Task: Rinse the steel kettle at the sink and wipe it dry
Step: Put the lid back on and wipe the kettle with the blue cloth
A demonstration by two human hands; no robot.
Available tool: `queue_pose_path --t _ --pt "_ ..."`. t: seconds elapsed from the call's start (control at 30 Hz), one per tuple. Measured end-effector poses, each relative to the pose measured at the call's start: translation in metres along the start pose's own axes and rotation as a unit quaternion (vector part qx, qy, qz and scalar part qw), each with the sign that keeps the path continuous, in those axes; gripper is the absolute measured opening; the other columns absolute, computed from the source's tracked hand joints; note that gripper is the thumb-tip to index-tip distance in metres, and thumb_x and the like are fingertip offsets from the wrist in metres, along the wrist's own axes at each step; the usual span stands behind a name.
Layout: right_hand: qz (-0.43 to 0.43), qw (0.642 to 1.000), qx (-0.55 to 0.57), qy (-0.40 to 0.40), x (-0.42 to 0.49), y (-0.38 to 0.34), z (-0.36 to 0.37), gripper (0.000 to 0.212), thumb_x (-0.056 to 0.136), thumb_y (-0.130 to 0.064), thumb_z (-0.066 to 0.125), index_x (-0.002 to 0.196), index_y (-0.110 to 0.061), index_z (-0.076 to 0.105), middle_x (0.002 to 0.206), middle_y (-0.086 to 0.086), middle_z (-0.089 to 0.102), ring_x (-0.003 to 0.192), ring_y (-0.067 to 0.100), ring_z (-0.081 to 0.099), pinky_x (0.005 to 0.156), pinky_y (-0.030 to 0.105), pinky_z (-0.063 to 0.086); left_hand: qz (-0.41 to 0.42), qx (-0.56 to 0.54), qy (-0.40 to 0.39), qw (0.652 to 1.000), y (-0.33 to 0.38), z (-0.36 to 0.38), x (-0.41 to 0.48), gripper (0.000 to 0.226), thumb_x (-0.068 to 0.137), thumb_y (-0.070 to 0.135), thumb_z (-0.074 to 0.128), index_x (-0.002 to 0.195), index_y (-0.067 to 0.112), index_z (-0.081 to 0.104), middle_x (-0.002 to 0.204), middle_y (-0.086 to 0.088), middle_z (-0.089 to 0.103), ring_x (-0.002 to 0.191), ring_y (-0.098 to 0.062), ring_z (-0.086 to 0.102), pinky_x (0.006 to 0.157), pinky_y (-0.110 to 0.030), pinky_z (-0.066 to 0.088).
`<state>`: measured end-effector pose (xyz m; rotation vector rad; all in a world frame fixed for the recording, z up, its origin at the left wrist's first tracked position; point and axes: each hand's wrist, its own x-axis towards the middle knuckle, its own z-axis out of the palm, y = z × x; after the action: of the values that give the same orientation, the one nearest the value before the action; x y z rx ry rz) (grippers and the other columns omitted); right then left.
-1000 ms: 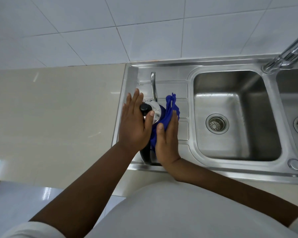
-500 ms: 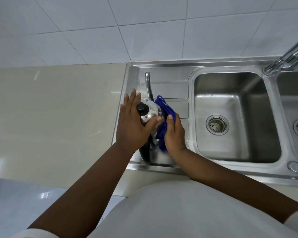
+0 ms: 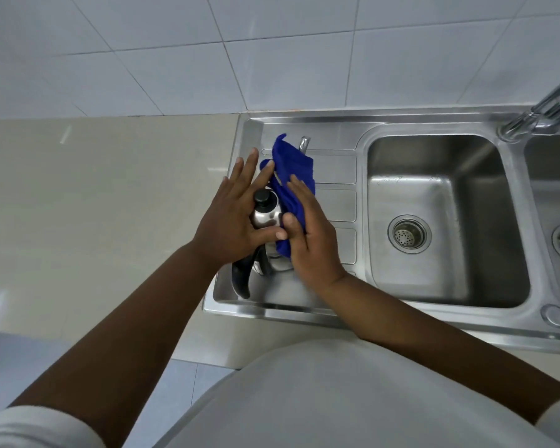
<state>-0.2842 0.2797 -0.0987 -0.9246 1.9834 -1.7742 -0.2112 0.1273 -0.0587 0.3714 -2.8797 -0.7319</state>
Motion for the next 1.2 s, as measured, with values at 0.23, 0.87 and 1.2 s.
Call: queue_pose_path --t 0.23,0.87,1.2 --pt "0.160 0.987 -0.002 0.000 -0.009 0.025 -0.017 0.046 0.103 -0.041 0.041 0.148 -0.033 0.041 0.135 0.001 0.063 0.118 0.015 0.062 0.102 0.042 0.051 -0.038 0.097 -0.089 0.991 0.002 -0.023 0.011 0.106 0.066 0.094 0.026 0.153 0.038 0.006 0.164 -0.003 -0.008 0.151 -0.032 -0.003 0.118 -0.060 0.012" --pt "0.091 0.995 0.002 -0.050 0.021 -0.004 -0.024 0.041 0.105 -0.024 0.045 0.146 -0.022 0.046 0.132 0.002 0.064 0.113 0.014 0.065 0.092 0.020 0.053 -0.067 0.029 0.021 0.997 0.014 -0.003 0.012 0.071 0.092 0.068 0.026 0.153 0.036 0.009 0.165 -0.002 -0.003 0.152 -0.022 -0.005 0.121 -0.046 0.006" --pt "0.171 0.985 0.024 -0.023 -0.028 -0.003 -0.069 0.018 0.104 -0.019 0.047 0.115 -0.026 0.061 0.086 -0.001 0.065 0.068 -0.001 0.058 0.063 0.013 0.047 -0.098 0.032 0.023 0.994 0.014 0.000 0.013 0.072 0.088 0.071 0.032 0.152 0.041 0.014 0.165 0.002 0.003 0.152 -0.018 -0.002 0.122 -0.046 0.010"
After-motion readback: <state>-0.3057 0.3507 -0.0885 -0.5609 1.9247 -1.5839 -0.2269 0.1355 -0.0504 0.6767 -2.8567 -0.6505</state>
